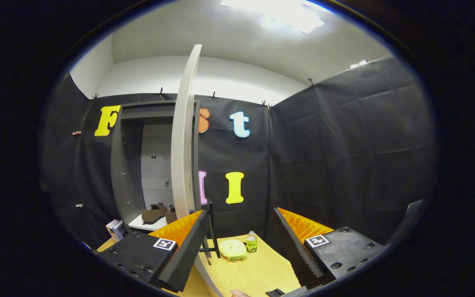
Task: Open the shoe cabinet door, grab the shoes and put them into the shoe cabinet, then close the shoe cabinet door.
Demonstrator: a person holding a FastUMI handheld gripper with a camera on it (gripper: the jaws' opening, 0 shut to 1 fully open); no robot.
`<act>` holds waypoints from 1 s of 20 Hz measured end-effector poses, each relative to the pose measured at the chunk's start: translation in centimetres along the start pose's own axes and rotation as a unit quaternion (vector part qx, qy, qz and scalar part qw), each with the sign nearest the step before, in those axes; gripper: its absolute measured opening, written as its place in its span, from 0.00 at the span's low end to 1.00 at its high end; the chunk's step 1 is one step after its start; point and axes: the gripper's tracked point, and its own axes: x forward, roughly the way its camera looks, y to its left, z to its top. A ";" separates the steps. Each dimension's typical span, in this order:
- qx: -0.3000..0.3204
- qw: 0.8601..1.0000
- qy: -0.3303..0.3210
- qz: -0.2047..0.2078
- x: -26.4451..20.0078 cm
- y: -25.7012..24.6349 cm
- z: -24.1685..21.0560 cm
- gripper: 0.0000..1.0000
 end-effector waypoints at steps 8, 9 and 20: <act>0.049 0.997 0.026 0.047 0.6 3.4 -1.8 0.97; 0.045 0.997 0.023 0.056 0.4 4.5 -1.8 0.97; 0.065 0.988 0.042 0.136 -0.1 18.1 -3.9 0.97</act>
